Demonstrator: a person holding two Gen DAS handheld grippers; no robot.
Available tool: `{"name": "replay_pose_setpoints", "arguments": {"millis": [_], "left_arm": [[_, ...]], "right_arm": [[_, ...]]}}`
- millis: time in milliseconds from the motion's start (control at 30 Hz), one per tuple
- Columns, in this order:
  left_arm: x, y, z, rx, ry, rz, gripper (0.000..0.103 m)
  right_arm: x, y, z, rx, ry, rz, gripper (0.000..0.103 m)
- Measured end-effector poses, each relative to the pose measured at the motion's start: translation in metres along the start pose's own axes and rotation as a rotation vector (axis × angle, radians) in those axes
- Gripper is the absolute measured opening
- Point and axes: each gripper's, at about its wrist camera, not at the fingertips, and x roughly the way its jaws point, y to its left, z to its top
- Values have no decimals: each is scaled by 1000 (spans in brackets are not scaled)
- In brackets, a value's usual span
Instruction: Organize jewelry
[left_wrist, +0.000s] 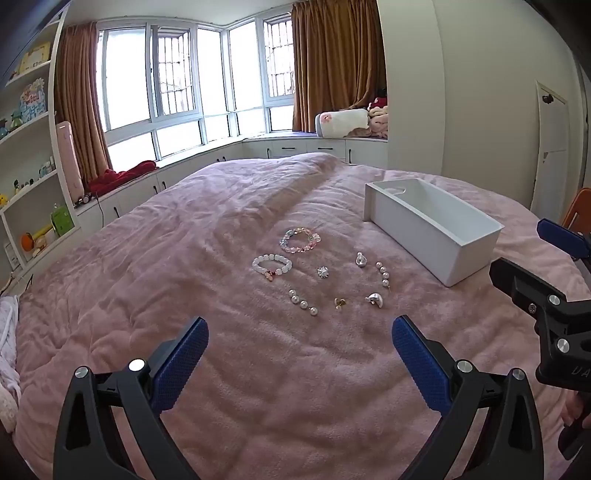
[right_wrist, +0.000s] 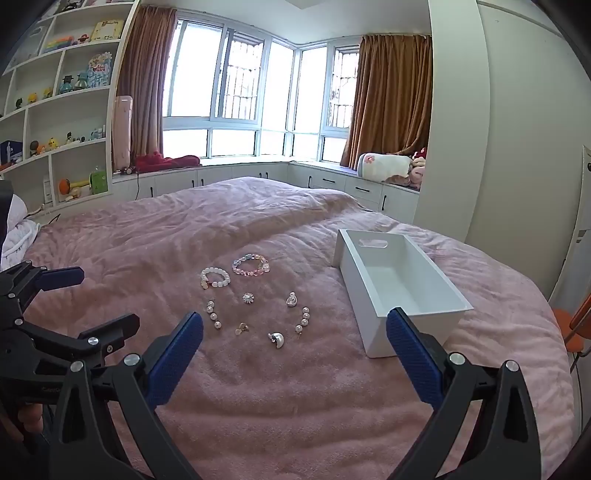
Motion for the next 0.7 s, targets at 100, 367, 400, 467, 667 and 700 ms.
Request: {"name": "replay_pose_setpoints", "arguments": {"millis": [100,367,400,467,667,700], "left_arm": [[-2,2,3,1,8,0,101],[-2,1,4,1,4,0,101],[-2,1,4,1,5,-1,101],[-2,1,4,2,5,0,101],[-3,1,4,1,2,1,101],[-3,1,4,1,2,3,101]], "right_arm": [[-2,-2,1,-1,2,2,98],[-3,2,-2,-6,3,-3,98],[-2,3,-1,-7,4,-4,98],[-2,2,-2,-5,2,-3,98],[-1,4,-2,-6,-1,-2,98],[-1,4,-2,-5,-2,-1,98]]}}
